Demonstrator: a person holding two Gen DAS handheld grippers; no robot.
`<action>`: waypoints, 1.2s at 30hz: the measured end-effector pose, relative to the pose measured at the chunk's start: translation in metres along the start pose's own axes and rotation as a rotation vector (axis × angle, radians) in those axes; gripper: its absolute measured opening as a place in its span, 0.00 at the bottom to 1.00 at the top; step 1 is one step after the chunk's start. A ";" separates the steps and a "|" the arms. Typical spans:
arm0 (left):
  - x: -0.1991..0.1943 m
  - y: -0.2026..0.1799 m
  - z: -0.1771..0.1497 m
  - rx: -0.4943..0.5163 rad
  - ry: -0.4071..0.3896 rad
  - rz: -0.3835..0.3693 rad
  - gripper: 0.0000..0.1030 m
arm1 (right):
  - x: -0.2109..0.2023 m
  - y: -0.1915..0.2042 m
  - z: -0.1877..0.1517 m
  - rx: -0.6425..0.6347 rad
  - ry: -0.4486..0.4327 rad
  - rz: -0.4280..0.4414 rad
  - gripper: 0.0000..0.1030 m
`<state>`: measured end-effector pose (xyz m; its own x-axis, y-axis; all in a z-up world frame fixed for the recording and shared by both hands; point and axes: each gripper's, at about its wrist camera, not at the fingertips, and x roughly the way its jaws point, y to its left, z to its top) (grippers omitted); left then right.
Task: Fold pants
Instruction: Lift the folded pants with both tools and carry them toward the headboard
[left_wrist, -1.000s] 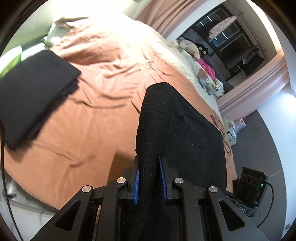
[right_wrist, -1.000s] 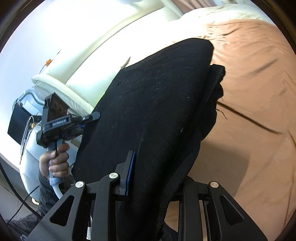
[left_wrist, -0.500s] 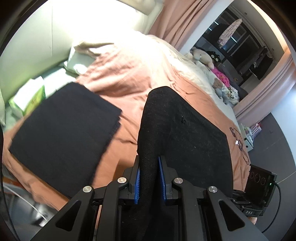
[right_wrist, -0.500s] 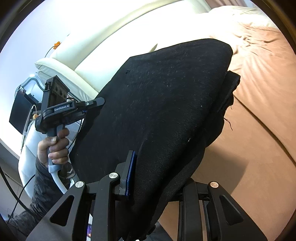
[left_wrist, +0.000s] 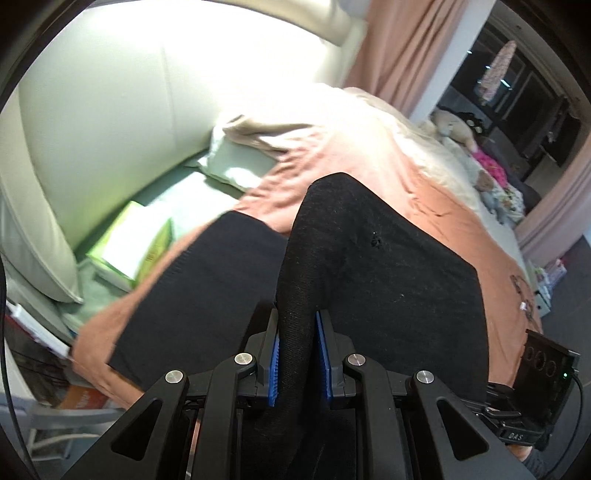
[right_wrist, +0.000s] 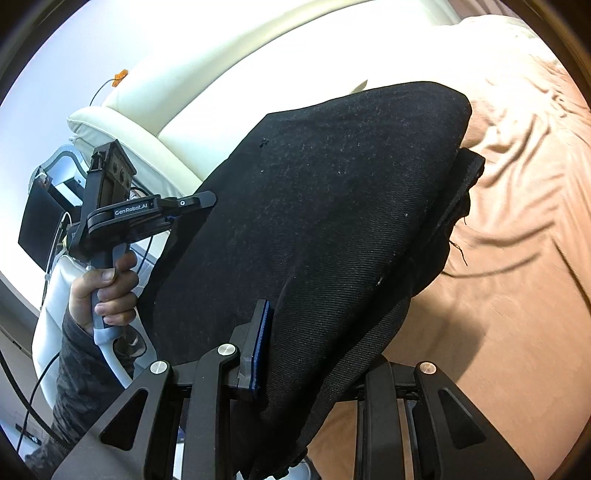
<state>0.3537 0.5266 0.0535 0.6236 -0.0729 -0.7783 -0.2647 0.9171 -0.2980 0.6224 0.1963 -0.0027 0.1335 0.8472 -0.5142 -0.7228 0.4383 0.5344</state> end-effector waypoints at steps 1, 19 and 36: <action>0.001 0.005 0.003 0.003 -0.002 0.012 0.18 | 0.004 -0.001 -0.001 -0.004 0.002 0.001 0.23; 0.037 0.068 0.059 0.016 -0.011 0.190 0.18 | 0.044 -0.010 -0.020 -0.053 0.005 0.036 0.23; 0.093 0.118 0.032 -0.101 0.014 0.318 0.27 | 0.024 -0.048 -0.108 0.088 0.000 0.081 0.56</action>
<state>0.4041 0.6406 -0.0365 0.4884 0.2044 -0.8484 -0.5162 0.8515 -0.0920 0.5869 0.1637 -0.1132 0.0772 0.8809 -0.4670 -0.6687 0.3932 0.6310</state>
